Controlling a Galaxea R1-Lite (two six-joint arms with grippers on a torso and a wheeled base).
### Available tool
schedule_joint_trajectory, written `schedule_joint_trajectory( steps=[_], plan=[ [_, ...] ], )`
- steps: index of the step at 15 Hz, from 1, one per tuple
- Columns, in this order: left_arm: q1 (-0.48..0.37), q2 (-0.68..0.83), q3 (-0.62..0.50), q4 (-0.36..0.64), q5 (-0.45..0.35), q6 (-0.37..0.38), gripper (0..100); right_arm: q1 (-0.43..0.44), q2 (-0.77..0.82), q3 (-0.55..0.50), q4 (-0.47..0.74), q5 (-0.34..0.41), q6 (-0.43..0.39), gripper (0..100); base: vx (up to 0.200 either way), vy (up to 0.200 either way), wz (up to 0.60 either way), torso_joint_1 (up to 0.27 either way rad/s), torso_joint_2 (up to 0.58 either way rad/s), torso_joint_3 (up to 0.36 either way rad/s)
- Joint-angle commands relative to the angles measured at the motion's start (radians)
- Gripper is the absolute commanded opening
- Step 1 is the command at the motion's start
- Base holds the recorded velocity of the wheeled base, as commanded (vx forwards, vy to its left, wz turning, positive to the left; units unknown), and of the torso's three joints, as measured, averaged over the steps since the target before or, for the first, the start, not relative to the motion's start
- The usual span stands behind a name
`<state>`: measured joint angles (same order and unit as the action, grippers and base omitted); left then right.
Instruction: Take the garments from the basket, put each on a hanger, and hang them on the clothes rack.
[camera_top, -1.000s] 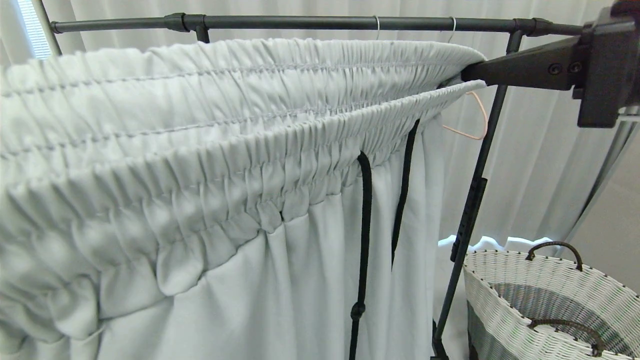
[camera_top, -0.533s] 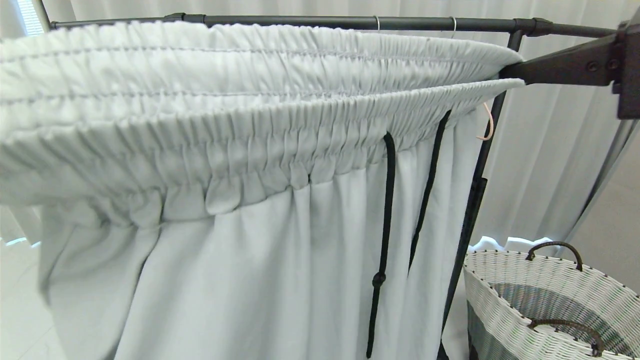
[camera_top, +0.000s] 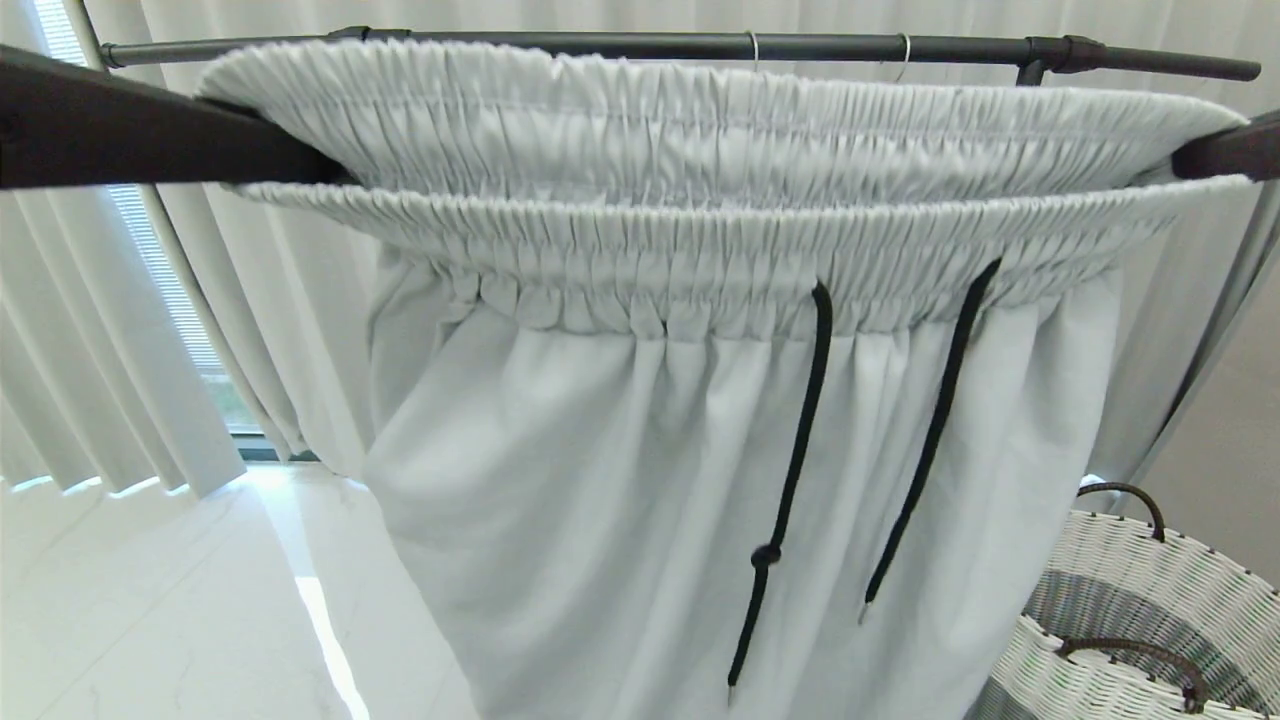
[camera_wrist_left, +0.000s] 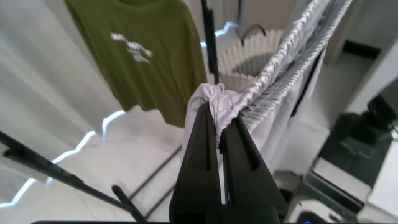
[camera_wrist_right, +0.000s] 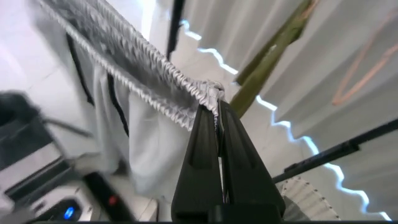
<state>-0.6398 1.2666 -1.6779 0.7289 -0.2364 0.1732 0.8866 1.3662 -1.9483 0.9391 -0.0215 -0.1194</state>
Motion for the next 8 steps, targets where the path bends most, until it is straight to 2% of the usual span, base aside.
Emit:
schedule_joint_trajectory(
  steps=[1,8],
  plan=[
    [-0.031,-0.007,0.041,0.0,0.008,0.0,0,0.023,-0.006,0.009,-0.002,0.002,0.0,0,0.0,0.0,0.0,0.0,0.0,0.0],
    [-0.031,-0.023,0.046,-0.005,0.071,-0.003,0,0.02,-0.01,0.015,0.0,0.0,0.001,0,0.0,0.0,0.0,0.0,0.0,0.0]
  ],
)
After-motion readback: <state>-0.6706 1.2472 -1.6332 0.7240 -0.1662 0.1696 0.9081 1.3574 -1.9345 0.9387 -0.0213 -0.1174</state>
